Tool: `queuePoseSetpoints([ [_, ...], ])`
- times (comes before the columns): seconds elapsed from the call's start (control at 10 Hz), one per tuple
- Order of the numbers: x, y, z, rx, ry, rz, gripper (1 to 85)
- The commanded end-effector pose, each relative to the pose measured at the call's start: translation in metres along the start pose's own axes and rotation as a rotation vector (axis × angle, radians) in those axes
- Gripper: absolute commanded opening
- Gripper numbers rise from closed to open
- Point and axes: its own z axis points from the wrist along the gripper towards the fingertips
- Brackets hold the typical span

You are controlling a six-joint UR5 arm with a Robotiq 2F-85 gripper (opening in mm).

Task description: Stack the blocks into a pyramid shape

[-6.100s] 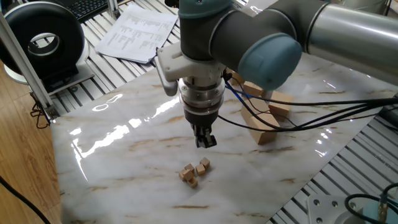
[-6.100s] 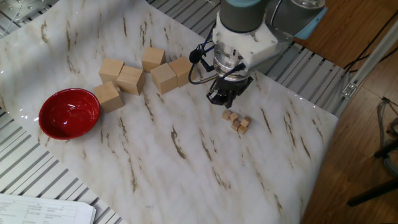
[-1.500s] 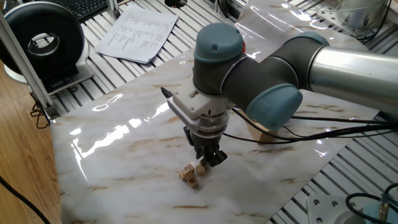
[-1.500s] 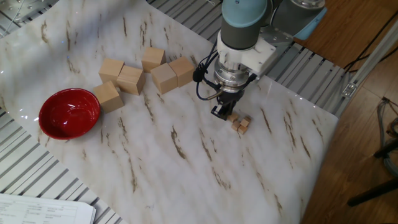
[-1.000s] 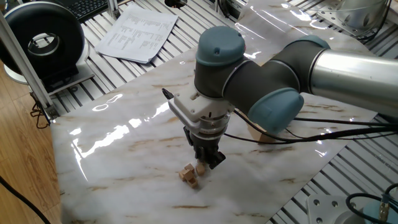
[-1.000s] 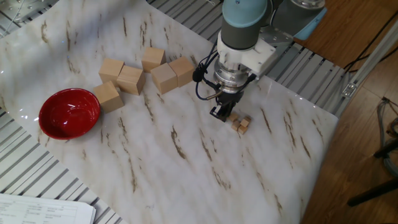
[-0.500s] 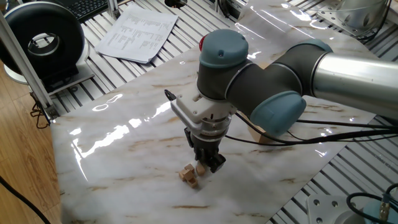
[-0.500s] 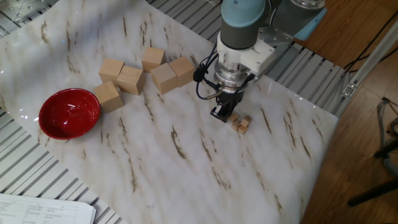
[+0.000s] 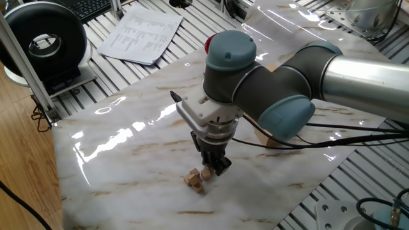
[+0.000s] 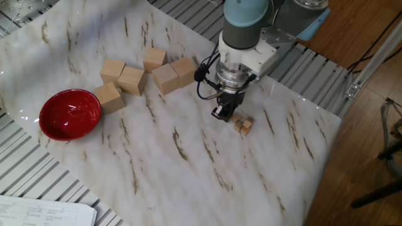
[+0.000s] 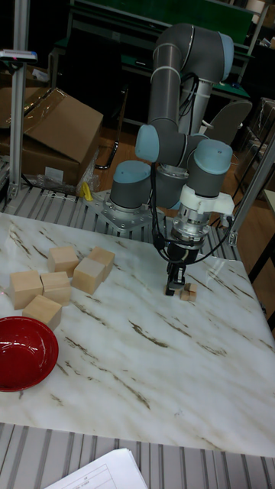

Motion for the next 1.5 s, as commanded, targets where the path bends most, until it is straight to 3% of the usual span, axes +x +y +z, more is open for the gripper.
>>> queuePoseSetpoints([
  [0.0,0.001,-0.004,-0.002,0.011,-0.003,0.017,7.3],
  [1.1,0.022,-0.022,-0.012,0.003,0.003,0.018,4.7],
  [1.2,0.016,-0.018,-0.013,-0.01,-0.016,0.026,4.7],
  [1.4,0.011,-0.004,-0.021,-0.055,-0.041,0.043,13.0],
])
